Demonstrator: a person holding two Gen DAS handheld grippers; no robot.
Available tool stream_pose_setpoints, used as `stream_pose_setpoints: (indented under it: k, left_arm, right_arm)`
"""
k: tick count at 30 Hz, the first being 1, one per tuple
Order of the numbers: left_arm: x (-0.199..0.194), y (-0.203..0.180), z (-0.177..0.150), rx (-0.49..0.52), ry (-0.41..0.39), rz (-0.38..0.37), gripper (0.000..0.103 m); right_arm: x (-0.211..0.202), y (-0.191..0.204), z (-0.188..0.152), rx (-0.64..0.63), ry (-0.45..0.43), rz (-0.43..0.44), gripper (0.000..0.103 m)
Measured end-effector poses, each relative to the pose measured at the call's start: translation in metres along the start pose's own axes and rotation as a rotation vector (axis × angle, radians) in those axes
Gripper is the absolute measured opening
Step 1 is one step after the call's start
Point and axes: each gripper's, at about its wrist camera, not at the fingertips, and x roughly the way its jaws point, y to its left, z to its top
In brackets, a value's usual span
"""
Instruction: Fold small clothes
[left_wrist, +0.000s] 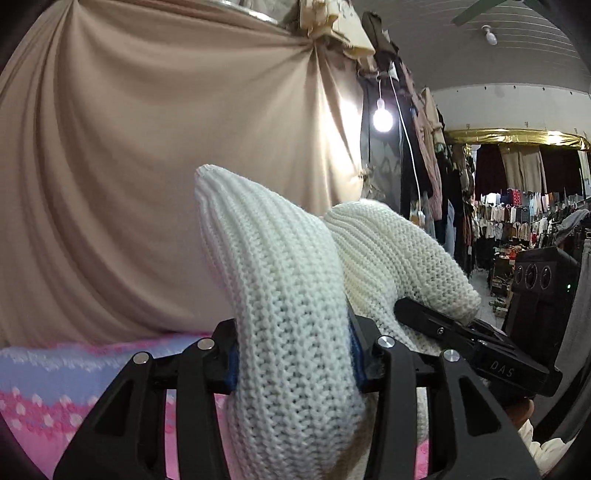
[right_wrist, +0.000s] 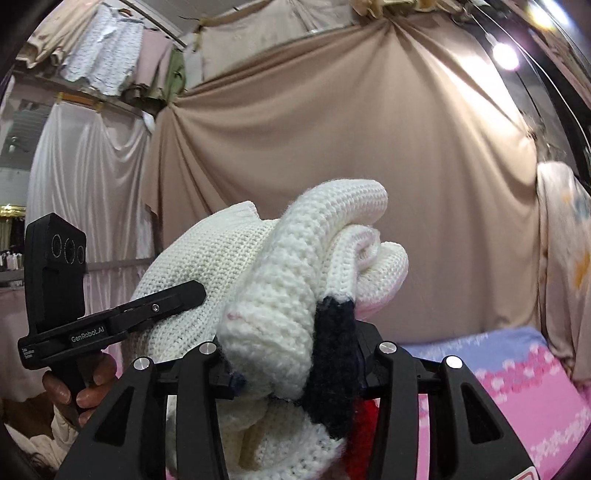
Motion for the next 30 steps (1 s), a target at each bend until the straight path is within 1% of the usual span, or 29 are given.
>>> stream_pose_setpoints:
  k: [1, 3, 5, 6, 7, 8, 9, 10, 11, 12, 13, 14, 15, 16, 17, 18, 19, 20, 23, 25, 26, 28, 29, 30]
  left_arm:
    - [-0.004, 0.005, 0.005, 0.010, -0.021, 0.015, 0.043]
    - [-0.007, 0.021, 0.012, 0.026, -0.052, 0.052, 0.044]
    - [0.003, 0.044, 0.010, 0.022, -0.031, 0.097, 0.045]
    - [0.010, 0.056, 0.005, 0.010, -0.013, 0.118, 0.046]
    - [0.023, 0.074, -0.005, -0.013, 0.025, 0.142, 0.047]
    - [0.035, 0.091, -0.017, -0.037, 0.068, 0.162, 0.049]
    - [0.047, 0.108, -0.031, -0.065, 0.116, 0.182, 0.053]
    - [0.064, 0.129, -0.051, -0.096, 0.177, 0.205, 0.055]
    - [0.084, 0.151, -0.080, -0.129, 0.249, 0.237, 0.058]
    - [0.103, 0.173, -0.113, -0.165, 0.321, 0.281, 0.063]
    - [0.114, 0.189, -0.141, -0.197, 0.379, 0.329, 0.063]
    - [0.123, 0.206, -0.177, -0.249, 0.449, 0.398, 0.062]
    - [0.126, 0.217, -0.205, -0.290, 0.511, 0.427, 0.060]
    - [0.122, 0.224, -0.225, -0.326, 0.547, 0.415, 0.060]
    - [0.114, 0.228, -0.240, -0.356, 0.559, 0.402, 0.061]
    - [0.103, 0.228, -0.246, -0.369, 0.554, 0.417, 0.061]
    - [0.095, 0.227, -0.246, -0.375, 0.540, 0.427, 0.061]
    - [0.090, 0.224, -0.244, -0.378, 0.527, 0.416, 0.061]
    - [0.093, 0.220, -0.230, -0.390, 0.506, 0.392, 0.061]
    - [0.100, 0.216, -0.224, -0.364, 0.521, 0.391, 0.061]
    - [0.108, 0.211, -0.226, -0.326, 0.535, 0.408, 0.061]
    - [0.114, 0.208, -0.232, -0.247, 0.570, 0.470, 0.061]
    - [0.120, 0.206, -0.238, -0.219, 0.592, 0.503, 0.061]
    - [0.121, 0.208, -0.241, -0.218, 0.606, 0.510, 0.061]
  right_arm:
    - [0.011, 0.004, 0.006, -0.005, -0.017, 0.023, 0.043]
    - [0.034, 0.005, 0.010, 0.011, -0.024, 0.061, 0.045]
    - [0.066, 0.003, 0.003, 0.034, -0.001, 0.081, 0.048]
    - [0.088, -0.001, -0.007, 0.050, 0.031, 0.078, 0.048]
    - [0.115, -0.008, -0.023, 0.085, 0.087, 0.076, 0.049]
    - [0.137, -0.015, -0.042, 0.118, 0.144, 0.075, 0.050]
    - [0.161, -0.024, -0.067, 0.163, 0.220, 0.070, 0.052]
    - [0.190, -0.037, -0.104, 0.219, 0.317, 0.050, 0.053]
    - [0.209, -0.047, -0.138, 0.254, 0.399, 0.017, 0.054]
    - [0.226, -0.057, -0.178, 0.286, 0.495, -0.039, 0.054]
    - [0.236, -0.067, -0.216, 0.316, 0.582, -0.093, 0.054]
    - [0.237, -0.077, -0.252, 0.358, 0.657, -0.133, 0.049]
    - [0.232, -0.083, -0.275, 0.403, 0.697, -0.134, 0.043]
    - [0.224, -0.088, -0.287, 0.438, 0.699, -0.115, 0.043]
    - [0.214, -0.090, -0.292, 0.451, 0.688, -0.132, 0.044]
    - [0.207, -0.090, -0.289, 0.438, 0.674, -0.157, 0.044]
    - [0.203, -0.090, -0.280, 0.414, 0.659, -0.168, 0.044]
    - [0.204, -0.089, -0.272, 0.399, 0.646, -0.164, 0.044]
    - [0.221, -0.082, -0.249, 0.370, 0.631, -0.146, 0.044]
    - [0.234, -0.076, -0.245, 0.336, 0.626, -0.140, 0.044]
    - [0.243, -0.071, -0.245, 0.308, 0.630, -0.143, 0.044]
    - [0.255, -0.064, -0.247, 0.282, 0.643, -0.140, 0.044]
    - [0.260, -0.060, -0.251, 0.270, 0.662, -0.130, 0.042]
    - [0.266, -0.058, -0.260, 0.230, 0.686, -0.158, 0.035]
